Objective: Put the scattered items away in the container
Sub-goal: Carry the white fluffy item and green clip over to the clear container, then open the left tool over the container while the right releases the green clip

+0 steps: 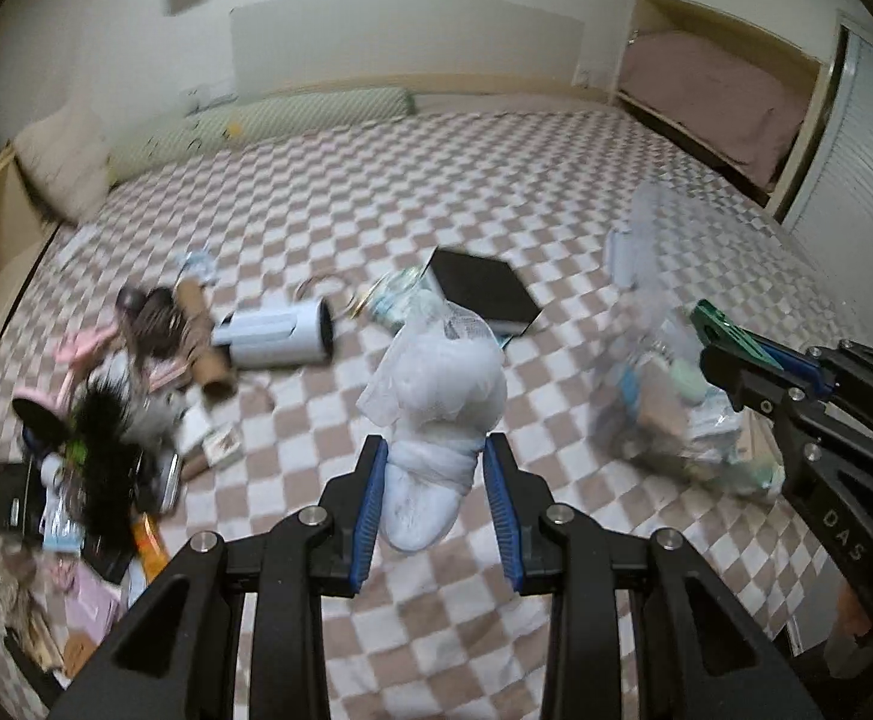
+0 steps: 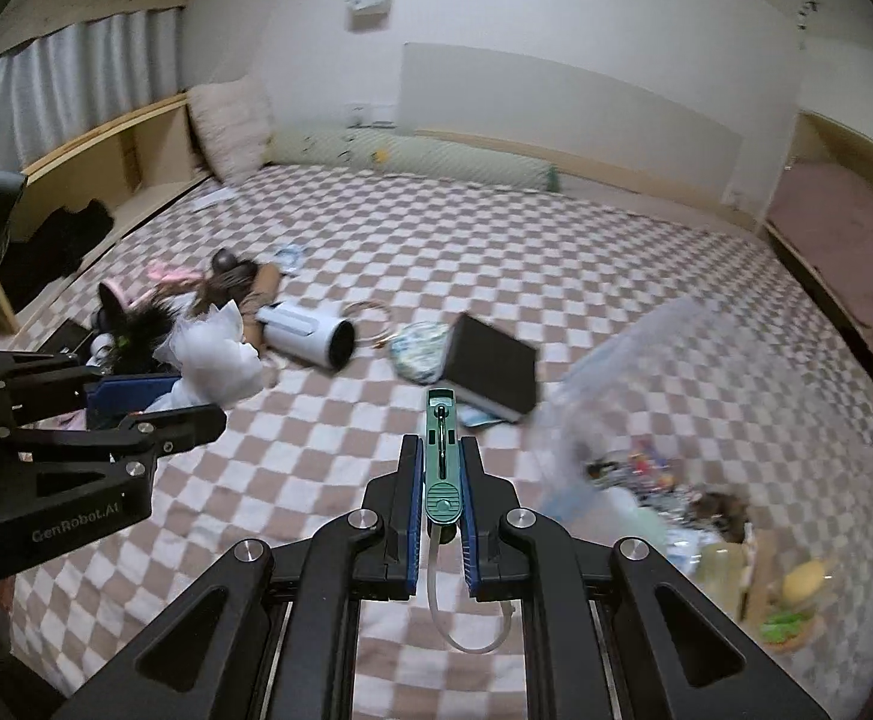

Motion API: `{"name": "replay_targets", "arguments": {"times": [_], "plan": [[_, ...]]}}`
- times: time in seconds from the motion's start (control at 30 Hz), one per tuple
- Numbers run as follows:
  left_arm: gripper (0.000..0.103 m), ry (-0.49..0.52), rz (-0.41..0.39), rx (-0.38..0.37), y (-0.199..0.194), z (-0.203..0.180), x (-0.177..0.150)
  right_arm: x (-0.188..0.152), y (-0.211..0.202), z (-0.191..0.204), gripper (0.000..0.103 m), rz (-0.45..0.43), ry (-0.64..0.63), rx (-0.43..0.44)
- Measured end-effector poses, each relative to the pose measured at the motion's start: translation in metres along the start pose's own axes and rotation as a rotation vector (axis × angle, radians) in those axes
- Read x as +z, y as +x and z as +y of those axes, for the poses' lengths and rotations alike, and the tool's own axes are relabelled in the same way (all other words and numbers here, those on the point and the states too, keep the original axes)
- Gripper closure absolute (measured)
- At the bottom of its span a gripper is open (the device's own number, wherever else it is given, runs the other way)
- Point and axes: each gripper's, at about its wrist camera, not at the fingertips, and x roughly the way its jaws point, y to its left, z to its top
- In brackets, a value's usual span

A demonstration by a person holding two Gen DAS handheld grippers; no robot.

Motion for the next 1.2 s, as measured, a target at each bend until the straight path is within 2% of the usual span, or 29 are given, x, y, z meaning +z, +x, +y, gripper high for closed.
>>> {"name": "replay_targets", "arguments": {"times": [0.43, 0.63, 0.9, 1.2], "plan": [[0.070, 0.109, -0.095, -0.075, -0.007, -0.073, 0.075, 0.025, -0.042, -0.101, 0.092, -0.080, 0.123, -0.128], [0.070, 0.149, -0.126, -0.142, -0.002, -0.116, 0.097, 0.023, -0.055, -0.148, 0.092, -0.094, 0.197, -0.175], [0.070, 0.203, -0.085, -0.226, 0.035, -0.172, 0.098, -0.012, -0.028, -0.193, 0.092, -0.008, 0.309, -0.220], [0.070, 0.264, -0.012, -0.254, 0.072, -0.217, 0.081, -0.050, 0.005, -0.219, 0.092, 0.153, 0.358, -0.238]]}}
